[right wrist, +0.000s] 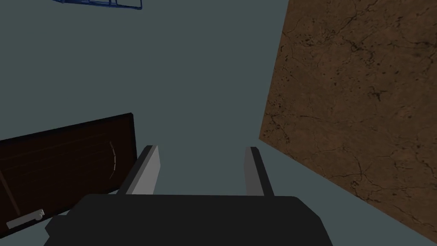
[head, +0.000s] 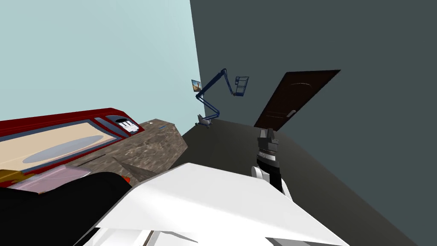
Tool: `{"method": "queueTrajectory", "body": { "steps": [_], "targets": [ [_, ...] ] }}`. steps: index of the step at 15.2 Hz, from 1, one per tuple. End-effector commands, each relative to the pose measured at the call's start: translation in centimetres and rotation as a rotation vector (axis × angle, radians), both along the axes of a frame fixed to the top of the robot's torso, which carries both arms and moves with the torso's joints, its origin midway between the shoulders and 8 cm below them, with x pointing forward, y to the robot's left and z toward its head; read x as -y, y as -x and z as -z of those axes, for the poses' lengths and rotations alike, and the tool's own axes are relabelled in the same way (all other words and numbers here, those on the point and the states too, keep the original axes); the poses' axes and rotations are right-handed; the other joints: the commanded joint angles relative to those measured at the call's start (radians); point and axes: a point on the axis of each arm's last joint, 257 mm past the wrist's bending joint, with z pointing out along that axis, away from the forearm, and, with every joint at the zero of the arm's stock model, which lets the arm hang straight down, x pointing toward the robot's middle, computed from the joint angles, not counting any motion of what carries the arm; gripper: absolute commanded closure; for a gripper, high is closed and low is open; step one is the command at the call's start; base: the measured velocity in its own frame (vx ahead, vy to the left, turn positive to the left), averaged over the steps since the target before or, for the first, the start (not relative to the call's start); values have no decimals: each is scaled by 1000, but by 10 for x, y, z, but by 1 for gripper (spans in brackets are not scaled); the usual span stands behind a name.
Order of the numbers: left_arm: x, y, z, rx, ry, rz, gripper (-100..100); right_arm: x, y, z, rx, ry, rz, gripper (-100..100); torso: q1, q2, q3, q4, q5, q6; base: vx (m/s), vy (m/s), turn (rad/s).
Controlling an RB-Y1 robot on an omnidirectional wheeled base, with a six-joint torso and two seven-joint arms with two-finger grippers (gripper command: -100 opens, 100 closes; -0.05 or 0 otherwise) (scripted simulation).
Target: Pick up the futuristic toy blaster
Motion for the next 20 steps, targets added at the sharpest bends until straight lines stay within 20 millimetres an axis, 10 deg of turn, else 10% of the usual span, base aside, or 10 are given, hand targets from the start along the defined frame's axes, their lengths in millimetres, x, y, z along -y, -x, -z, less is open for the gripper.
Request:
{"method": "queueTrajectory", "body": {
  "steps": [1,20],
  "targets": [
    [-2,3,-3,-4,-1,-34,-100,0,0,0,0,0,0,0,0,0,0,0,0,0,-132,22,-239],
    [-12,-6,-30,10,34,-226,-100,0,0,0,-1,1,0,0,15,-8,-5,-2,4,0,-50,115,-111]
  ]
}}
